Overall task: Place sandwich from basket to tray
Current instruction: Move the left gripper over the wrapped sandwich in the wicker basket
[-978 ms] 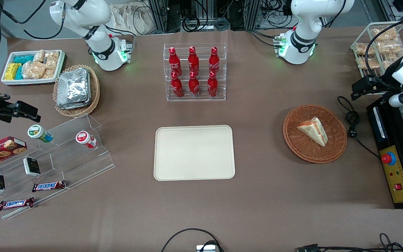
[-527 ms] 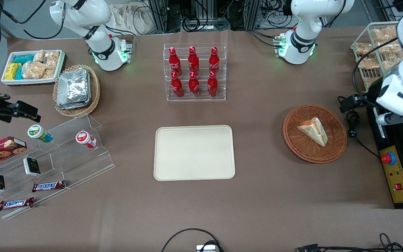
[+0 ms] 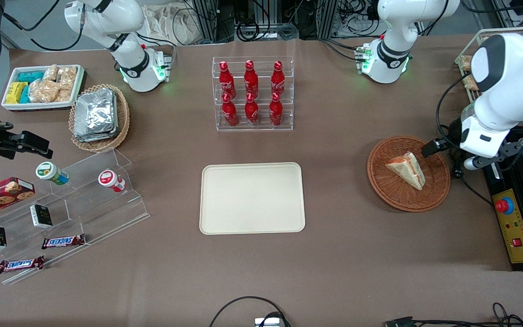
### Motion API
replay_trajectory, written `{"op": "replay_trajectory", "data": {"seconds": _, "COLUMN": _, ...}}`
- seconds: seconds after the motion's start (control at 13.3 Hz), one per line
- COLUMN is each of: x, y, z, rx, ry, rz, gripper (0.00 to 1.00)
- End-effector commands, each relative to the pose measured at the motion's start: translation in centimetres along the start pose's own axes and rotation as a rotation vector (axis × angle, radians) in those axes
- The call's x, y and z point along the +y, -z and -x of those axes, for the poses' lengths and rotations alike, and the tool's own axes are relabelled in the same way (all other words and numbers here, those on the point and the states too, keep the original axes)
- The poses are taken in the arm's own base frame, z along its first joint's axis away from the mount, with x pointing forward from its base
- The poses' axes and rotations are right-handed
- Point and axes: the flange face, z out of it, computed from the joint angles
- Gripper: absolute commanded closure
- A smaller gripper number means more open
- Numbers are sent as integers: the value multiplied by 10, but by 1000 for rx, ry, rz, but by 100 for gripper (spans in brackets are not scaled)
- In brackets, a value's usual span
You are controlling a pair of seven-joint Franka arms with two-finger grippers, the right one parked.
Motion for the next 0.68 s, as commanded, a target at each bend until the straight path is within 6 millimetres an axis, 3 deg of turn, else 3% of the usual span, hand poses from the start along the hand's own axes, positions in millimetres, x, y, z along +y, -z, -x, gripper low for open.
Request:
{"op": "replay_trajectory", "data": {"seconds": 0.0, "x": -4, "y": -19, "z": 16, "rx": 31, "ry": 77, "rz": 0, "gripper": 3}}
{"op": "replay_trajectory", "data": {"seconds": 0.6, "x": -13, "y": -101, "z": 32, "rx": 90, "ry": 141, "rz": 25, "gripper": 3}}
